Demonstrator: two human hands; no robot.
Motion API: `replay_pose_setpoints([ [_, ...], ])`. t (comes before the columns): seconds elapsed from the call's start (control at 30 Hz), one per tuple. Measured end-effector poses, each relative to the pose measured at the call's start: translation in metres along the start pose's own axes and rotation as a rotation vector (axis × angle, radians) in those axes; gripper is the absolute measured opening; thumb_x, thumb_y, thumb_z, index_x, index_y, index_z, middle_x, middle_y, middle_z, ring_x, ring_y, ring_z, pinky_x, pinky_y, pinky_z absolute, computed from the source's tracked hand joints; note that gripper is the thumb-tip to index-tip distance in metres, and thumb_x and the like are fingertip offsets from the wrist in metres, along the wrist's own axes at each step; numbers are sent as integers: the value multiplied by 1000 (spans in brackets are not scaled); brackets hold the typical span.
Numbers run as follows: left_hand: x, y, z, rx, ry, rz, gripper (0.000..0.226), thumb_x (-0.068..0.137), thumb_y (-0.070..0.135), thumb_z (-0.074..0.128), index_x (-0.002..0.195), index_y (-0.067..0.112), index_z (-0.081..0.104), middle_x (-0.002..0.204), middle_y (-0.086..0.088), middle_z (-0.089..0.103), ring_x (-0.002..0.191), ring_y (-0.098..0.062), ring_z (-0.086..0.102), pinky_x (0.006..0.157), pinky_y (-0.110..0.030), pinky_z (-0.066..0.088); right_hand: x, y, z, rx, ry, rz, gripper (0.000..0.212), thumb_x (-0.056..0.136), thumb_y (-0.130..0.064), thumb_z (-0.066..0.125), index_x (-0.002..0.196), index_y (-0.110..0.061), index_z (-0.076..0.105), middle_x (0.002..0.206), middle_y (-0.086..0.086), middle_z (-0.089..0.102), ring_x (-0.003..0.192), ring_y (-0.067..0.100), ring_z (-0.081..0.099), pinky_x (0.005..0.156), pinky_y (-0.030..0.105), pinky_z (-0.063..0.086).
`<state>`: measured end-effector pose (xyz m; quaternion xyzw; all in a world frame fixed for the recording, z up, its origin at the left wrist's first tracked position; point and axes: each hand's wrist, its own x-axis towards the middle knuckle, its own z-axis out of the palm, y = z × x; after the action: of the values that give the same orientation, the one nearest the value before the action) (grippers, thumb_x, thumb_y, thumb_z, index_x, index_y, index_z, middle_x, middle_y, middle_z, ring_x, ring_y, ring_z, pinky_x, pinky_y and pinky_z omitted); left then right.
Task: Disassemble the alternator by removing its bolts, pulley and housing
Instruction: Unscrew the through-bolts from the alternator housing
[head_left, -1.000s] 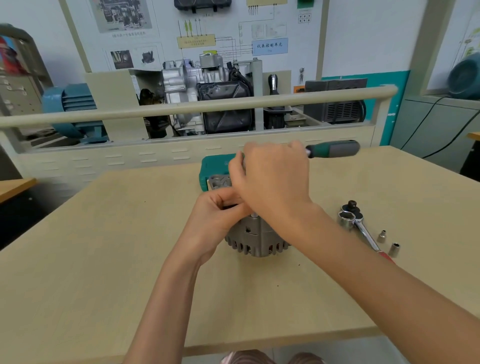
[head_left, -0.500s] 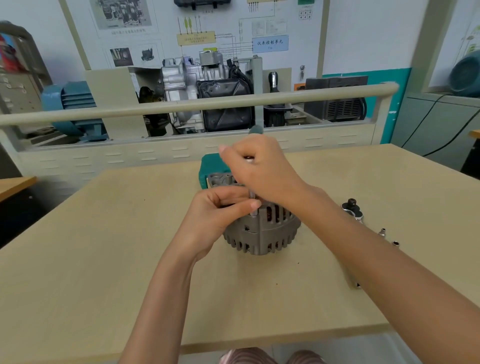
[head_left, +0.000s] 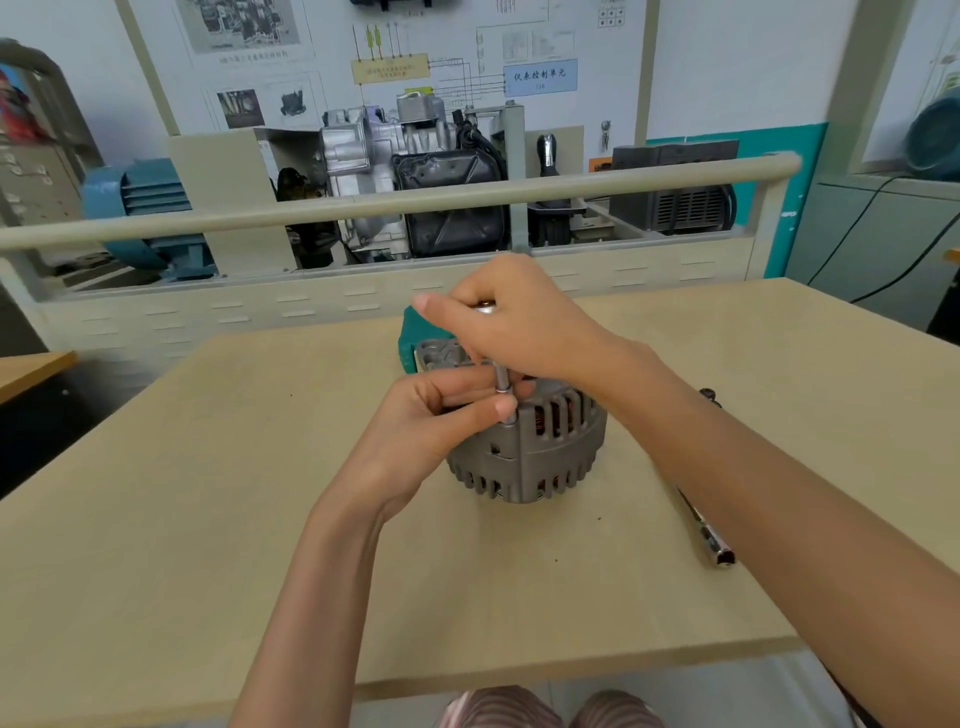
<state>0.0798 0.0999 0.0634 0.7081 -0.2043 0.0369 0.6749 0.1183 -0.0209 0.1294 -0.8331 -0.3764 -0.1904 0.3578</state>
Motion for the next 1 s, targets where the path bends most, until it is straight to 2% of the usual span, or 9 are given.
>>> replay_pose_setpoints([
  [0.13, 2, 1, 0, 0, 32, -1, 22, 68, 16, 69, 89, 15, 74, 90, 0, 75, 92, -8, 70, 76, -11, 49, -3, 3, 2, 126, 40, 0, 54, 96, -23, 52, 48, 3, 52, 44, 16, 47, 45, 18, 42, 56, 31, 38],
  [0.3, 3, 1, 0, -11, 23, 23, 20, 75, -2, 66, 83, 15, 74, 82, 2, 75, 80, -7, 71, 70, -12, 50, -14, -13, 10, -687, 310, 116, 45, 92, -29, 42, 51, -14, 35, 46, -1, 26, 43, 18, 26, 54, 27, 19],
  [0.4, 3, 1, 1, -20, 19, 38, 21, 71, 3, 68, 86, 17, 75, 85, 1, 75, 84, -9, 71, 71, -14, 51, -16, -15, 9, -804, 334, 242, 43, 91, -27, 42, 53, -16, 24, 49, -2, 20, 44, 14, 17, 48, 27, 7],
  [0.47, 2, 0, 1, -2, 33, 38, 21, 74, 1, 67, 85, 17, 75, 86, 1, 75, 84, -8, 71, 70, -13, 51, -17, -13, 9, -803, 319, 165, 35, 92, -28, 41, 58, -18, 36, 50, -2, 24, 46, 16, 24, 48, 29, 8],
  [0.6, 0, 2, 1, 8, 12, 30, 12, 70, 17, 68, 74, 24, 77, 84, 4, 75, 84, -5, 69, 71, -10, 48, -11, -4, 6, -432, 219, 13, 50, 96, -37, 44, 51, -16, 41, 43, -3, 30, 46, 14, 31, 53, 30, 20],
  [0.7, 1, 2, 2, 20, 19, 19, 12, 71, 21, 69, 79, 24, 77, 90, 1, 75, 88, -7, 70, 71, -11, 48, -7, 7, 1, -3, 134, -16, 54, 95, -28, 52, 50, 3, 50, 45, 15, 44, 45, 23, 40, 52, 29, 32],
  [0.8, 2, 0, 6, 9, 79, 39, 12, 66, 22, 71, 76, 24, 77, 84, 3, 75, 82, -5, 70, 68, -10, 48, -8, 6, -1, 85, 89, -30, 52, 95, -23, 54, 49, 1, 51, 45, 15, 46, 46, 22, 42, 53, 31, 34],
  [0.9, 2, 0, 7, 10, 80, 60, 9, 66, 18, 71, 67, 25, 77, 74, 6, 74, 73, -2, 69, 65, -9, 47, -10, -5, -1, -247, 102, -25, 53, 96, -28, 49, 45, -20, 35, 43, -7, 32, 45, 10, 34, 53, 26, 26],
  [1.0, 3, -3, 8, 3, 106, 78, 15, 69, 9, 70, 66, 23, 76, 71, 7, 73, 69, 0, 68, 62, -8, 47, -16, -14, 6, -737, 254, 132, 42, 94, -28, 43, 56, -17, 33, 51, -2, 26, 48, 17, 31, 53, 26, 23],
])
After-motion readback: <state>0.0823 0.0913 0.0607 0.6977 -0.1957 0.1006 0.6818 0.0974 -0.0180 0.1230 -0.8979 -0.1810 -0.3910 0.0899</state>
